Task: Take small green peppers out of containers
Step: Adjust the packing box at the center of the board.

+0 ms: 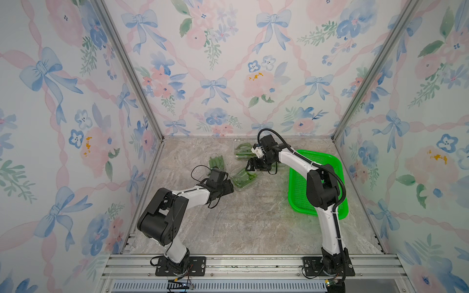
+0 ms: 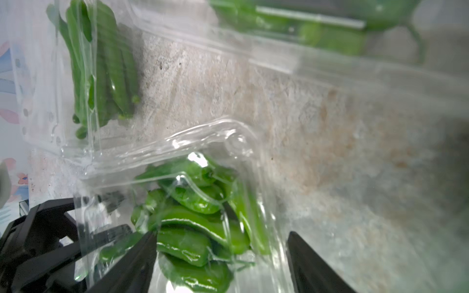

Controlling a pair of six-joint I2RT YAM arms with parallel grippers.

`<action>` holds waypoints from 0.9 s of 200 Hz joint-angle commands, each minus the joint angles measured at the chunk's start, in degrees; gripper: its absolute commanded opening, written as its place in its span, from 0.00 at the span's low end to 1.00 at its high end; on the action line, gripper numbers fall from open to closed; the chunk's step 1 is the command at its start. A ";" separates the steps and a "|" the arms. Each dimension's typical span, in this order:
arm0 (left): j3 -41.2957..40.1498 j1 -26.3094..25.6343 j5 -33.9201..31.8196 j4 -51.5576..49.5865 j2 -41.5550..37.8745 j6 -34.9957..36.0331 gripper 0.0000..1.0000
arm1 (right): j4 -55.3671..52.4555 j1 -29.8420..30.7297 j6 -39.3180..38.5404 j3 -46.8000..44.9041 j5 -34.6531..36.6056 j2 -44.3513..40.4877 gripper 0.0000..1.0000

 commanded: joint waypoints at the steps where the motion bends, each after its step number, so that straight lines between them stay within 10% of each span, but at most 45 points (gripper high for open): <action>1: 0.65 -0.08 0.66 0.71 0.52 1.50 0.69 | 2.60 1.52 1.64 -3.37 -0.55 -4.33 0.80; 180: -17.85 -11.02 0.48 0.39 -19.47 -8.21 0.69 | -2.63 2.84 -5.16 -27.22 -1.84 -18.25 0.81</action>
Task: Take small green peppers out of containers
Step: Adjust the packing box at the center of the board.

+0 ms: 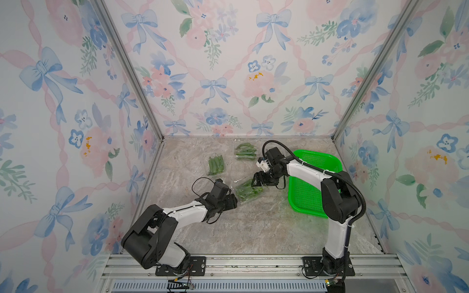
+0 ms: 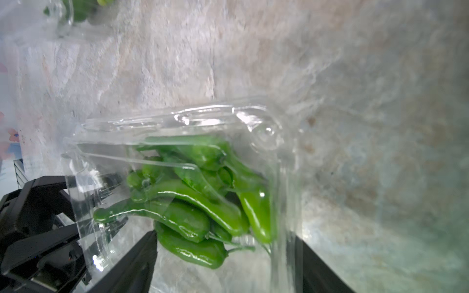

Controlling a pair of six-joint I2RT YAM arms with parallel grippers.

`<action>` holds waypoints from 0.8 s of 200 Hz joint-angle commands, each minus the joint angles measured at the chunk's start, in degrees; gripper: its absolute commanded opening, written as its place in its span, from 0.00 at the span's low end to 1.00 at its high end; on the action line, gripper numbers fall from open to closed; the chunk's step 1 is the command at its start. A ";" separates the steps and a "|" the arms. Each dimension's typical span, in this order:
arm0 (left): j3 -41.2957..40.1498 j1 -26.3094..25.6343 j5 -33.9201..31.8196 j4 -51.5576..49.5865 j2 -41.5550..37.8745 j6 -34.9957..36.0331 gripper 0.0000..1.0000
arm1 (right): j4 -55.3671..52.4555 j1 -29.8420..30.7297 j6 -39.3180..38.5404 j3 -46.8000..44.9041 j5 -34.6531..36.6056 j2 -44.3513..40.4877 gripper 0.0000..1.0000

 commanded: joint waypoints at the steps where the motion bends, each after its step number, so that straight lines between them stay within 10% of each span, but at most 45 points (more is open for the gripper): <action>1: -3.78 -1.55 -0.18 0.31 -5.25 -3.60 0.69 | -5.90 0.96 -4.24 -2.46 -0.52 -2.80 0.81; 70: -1.36 -0.03 -10.95 -8.79 -16.95 0.23 0.71 | -1.74 -0.88 -0.68 -5.18 5.37 -13.39 0.98; 160: 26.55 -0.46 -8.89 -8.09 6.67 19.39 0.72 | 6.15 3.62 21.63 -18.68 4.85 -26.85 0.81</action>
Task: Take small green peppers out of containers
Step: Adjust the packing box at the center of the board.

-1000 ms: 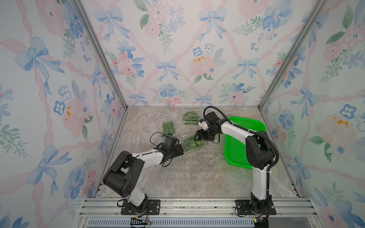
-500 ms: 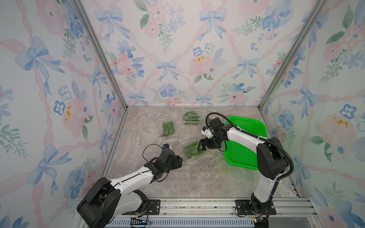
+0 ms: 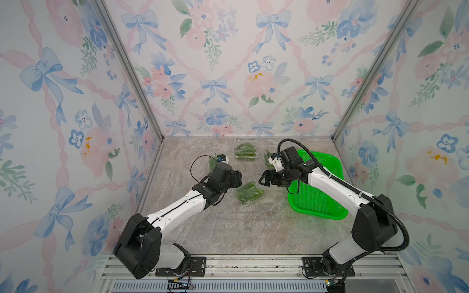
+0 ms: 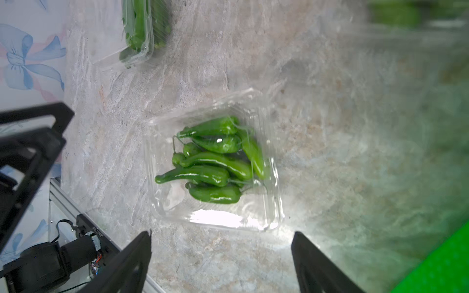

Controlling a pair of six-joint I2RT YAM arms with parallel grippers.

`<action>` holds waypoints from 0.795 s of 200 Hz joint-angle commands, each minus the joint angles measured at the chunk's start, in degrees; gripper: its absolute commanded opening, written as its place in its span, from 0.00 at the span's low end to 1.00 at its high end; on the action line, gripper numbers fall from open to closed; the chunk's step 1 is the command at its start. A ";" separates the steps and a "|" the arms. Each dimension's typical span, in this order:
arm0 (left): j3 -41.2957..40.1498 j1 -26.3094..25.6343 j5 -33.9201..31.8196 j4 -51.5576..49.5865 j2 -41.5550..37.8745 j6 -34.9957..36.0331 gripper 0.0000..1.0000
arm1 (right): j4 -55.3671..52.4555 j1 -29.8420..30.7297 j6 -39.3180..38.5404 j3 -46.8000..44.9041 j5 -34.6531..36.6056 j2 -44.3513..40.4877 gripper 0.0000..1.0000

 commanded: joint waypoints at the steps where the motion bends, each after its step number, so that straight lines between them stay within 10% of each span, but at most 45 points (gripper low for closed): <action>1: 3.93 -0.45 1.59 -1.08 6.40 7.92 0.72 | 4.66 3.15 9.99 -6.32 -0.42 -3.65 0.81; 159: 8.53 3.84 15.10 -0.03 20.81 12.39 0.71 | 33.50 8.25 37.38 -17.97 3.91 4.42 0.87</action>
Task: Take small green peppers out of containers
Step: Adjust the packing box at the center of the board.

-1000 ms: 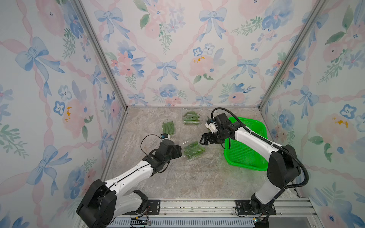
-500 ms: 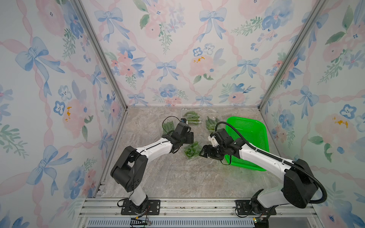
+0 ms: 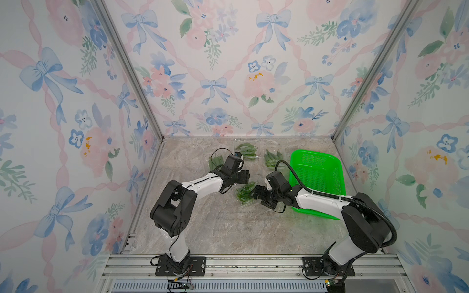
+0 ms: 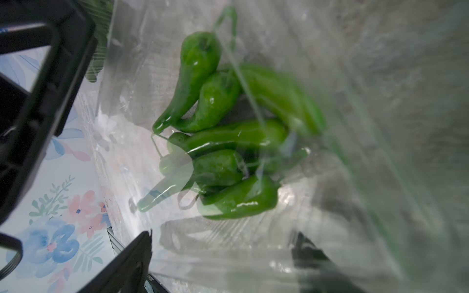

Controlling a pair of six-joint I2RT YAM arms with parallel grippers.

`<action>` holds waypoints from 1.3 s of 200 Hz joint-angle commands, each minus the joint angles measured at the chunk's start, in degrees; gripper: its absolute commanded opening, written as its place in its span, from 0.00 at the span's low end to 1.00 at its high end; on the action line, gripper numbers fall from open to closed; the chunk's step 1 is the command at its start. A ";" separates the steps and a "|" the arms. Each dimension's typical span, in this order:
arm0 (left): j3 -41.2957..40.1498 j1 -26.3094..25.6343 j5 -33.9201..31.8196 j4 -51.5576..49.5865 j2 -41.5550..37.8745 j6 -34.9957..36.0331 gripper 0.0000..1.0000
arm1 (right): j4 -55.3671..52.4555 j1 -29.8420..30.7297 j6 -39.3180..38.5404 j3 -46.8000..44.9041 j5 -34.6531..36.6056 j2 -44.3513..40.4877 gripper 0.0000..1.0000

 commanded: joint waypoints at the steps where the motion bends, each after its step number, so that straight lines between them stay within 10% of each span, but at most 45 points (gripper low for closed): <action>1: -2.38 0.57 2.97 -0.59 -0.83 0.44 0.71 | 2.66 -1.40 2.72 1.41 0.62 0.34 0.88; 260: -32.53 -8.47 6.42 2.84 -28.71 -18.02 0.72 | -14.51 -11.94 -12.87 28.48 -4.59 20.98 0.95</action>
